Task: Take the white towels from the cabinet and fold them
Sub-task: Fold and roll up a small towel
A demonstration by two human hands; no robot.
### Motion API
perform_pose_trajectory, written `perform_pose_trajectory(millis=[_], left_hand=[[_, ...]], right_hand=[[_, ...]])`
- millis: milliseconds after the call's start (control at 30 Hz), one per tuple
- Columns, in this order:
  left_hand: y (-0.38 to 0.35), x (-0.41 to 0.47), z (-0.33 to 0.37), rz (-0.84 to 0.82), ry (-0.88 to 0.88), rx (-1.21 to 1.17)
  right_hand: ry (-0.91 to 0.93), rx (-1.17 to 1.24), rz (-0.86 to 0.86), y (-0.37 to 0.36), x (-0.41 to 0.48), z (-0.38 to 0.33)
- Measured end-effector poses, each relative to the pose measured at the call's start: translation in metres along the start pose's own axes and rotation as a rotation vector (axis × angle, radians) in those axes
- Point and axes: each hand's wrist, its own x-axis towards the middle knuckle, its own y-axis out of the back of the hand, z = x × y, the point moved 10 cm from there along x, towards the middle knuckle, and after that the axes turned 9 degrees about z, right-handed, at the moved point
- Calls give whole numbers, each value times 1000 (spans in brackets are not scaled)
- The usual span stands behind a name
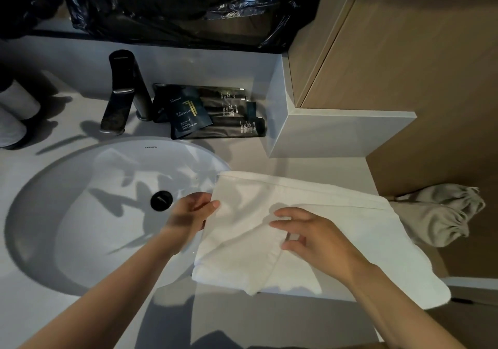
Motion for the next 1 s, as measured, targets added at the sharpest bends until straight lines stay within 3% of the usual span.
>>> perform_pose_trajectory(millis=[100, 267, 367, 500, 700, 933, 1000], left_hand=[[7, -3, 1, 17, -4, -31], [7, -13, 3, -108, -50, -69], [2, -16, -5, -186, 8, -81], [0, -22, -9, -247, 84, -118], [-5, -28, -13, -250, 111, -9], [5, -35, -14, -235, -34, 127], [5, -36, -12, -219, -57, 168]], right_hand=[[9, -35, -47, -6, 7, -3], [74, -139, -80, -6, 5, 0], [87, -57, 52, 11, 15, -15], [-72, 127, 335, 45, 53, -14], [-262, -88, 222, 12, 92, 2], [-233, -34, 469, 30, 88, 6], [-219, -79, 425, 23, 92, 6]])
